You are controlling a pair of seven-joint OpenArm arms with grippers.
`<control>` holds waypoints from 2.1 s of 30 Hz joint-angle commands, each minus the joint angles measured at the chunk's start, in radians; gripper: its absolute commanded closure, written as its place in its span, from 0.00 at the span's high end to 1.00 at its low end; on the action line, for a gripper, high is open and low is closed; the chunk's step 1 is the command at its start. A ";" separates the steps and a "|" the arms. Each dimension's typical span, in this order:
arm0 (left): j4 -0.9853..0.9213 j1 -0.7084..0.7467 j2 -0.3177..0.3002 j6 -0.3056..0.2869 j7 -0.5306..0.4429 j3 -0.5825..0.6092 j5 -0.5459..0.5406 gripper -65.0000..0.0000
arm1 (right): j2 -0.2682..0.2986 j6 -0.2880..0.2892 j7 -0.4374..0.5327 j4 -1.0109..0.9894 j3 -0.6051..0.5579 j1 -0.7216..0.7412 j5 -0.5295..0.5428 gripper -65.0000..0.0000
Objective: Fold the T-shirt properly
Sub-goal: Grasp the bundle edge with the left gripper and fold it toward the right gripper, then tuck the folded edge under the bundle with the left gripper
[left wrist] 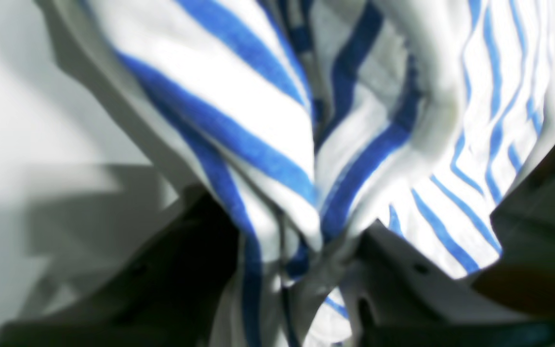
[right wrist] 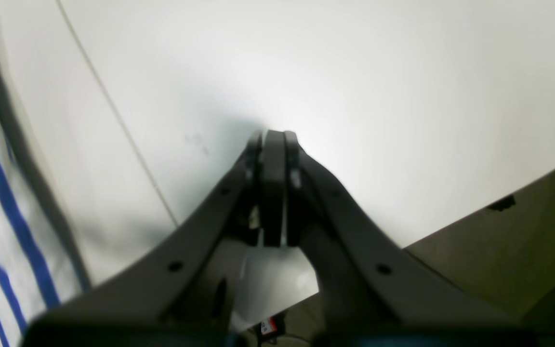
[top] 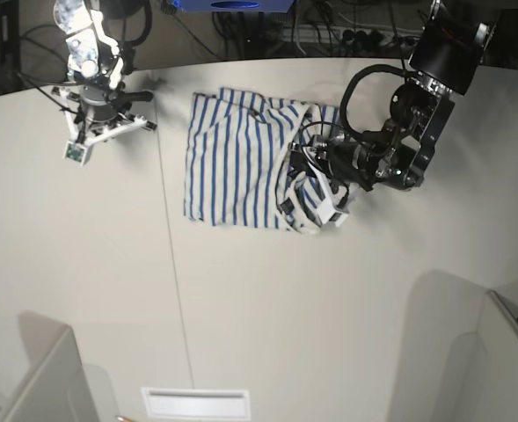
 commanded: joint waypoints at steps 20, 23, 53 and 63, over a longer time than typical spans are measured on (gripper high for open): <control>-0.007 -0.415 -0.015 -0.300 -0.171 0.627 0.569 0.00 | -0.180 0.000 0.017 0.017 0.273 -0.025 -0.013 0.00; -0.011 -0.392 -0.006 -0.398 -0.246 0.616 0.703 0.00 | -0.185 0.000 0.017 0.017 0.273 -0.025 -0.013 0.00; -0.265 -0.487 0.134 -0.503 -0.381 0.625 0.816 0.00 | -0.210 0.000 0.017 0.013 0.267 0.017 -0.013 0.00; -0.292 -0.530 0.157 -0.503 -0.381 0.625 0.816 0.32 | -0.208 0.000 0.017 0.013 0.265 0.018 -0.013 0.00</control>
